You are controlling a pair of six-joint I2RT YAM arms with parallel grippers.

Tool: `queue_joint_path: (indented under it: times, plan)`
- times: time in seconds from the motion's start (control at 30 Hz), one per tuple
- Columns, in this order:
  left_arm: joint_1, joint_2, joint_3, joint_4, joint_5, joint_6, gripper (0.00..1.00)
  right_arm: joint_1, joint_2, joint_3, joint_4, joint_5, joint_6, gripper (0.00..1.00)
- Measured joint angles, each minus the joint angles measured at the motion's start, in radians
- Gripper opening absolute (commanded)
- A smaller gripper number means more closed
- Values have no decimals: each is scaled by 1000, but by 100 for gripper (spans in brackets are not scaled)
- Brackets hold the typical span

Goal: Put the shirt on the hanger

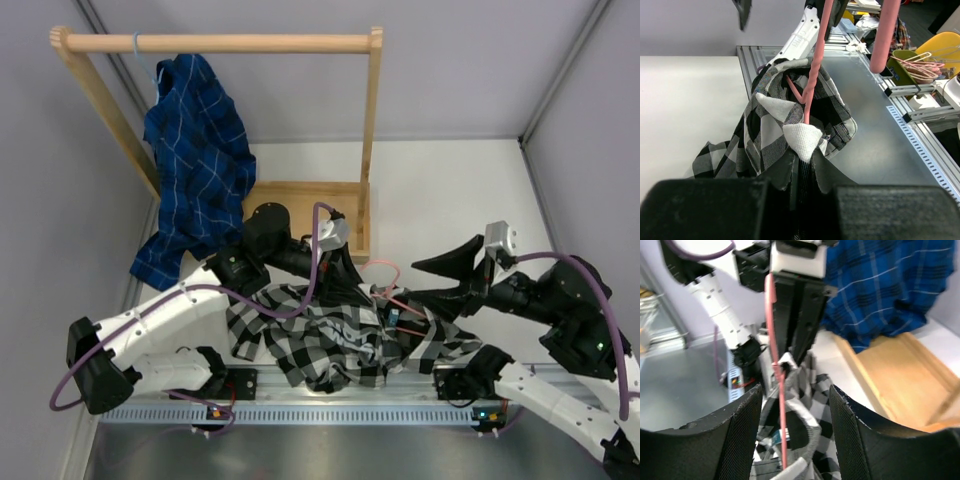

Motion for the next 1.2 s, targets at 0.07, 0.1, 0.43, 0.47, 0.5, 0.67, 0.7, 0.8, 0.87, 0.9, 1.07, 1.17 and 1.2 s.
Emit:
queue_joint_path:
  times: [0.07, 0.1, 0.43, 0.47, 0.5, 0.67, 0.7, 0.8, 0.87, 0.9, 1.07, 1.17, 1.2]
  plan:
    - [0, 0, 4, 0, 0, 0, 0, 0, 20, 2, -3, -58, -2, 54]
    - [0, 1, 8, -1, 1, -1, 0, 0, 36, 6, -5, -78, -1, 54]
    - [-2, 16, 26, -1, -14, 0, 0, 0, 231, 28, 39, -201, 17, 29]
    - [-1, 16, 26, -1, -23, 0, 0, 0, 241, 28, 48, -215, 23, 12]
    - [0, 18, 27, -1, -32, 0, 0, 1, 251, 28, 63, -229, 24, 7]
    - [2, 27, 53, -41, -56, 8, 9, 2, 264, 34, 87, -240, 36, 0]
    - [1, 27, 60, -51, -65, 17, 14, 2, 259, 34, 91, -234, 35, 0]
    - [-2, 21, 74, -74, -127, 48, 48, 2, 242, 32, 99, -200, 31, 0]
    - [-6, 4, 76, -98, -194, 63, 98, 2, 226, 31, 98, -179, 24, 0]
    - [-6, -11, 76, -113, -245, 82, 98, 2, 216, 31, 98, -169, 17, 0]
    - [-6, -148, 71, -184, -530, 107, 98, 2, 170, 32, 88, -89, -17, 0]
    - [-6, -315, 8, -179, -739, 108, 98, 2, 150, 36, 67, -23, -35, 0]
    - [-6, -384, -30, -174, -811, 106, 98, 2, 147, 41, 59, 3, -41, 0]
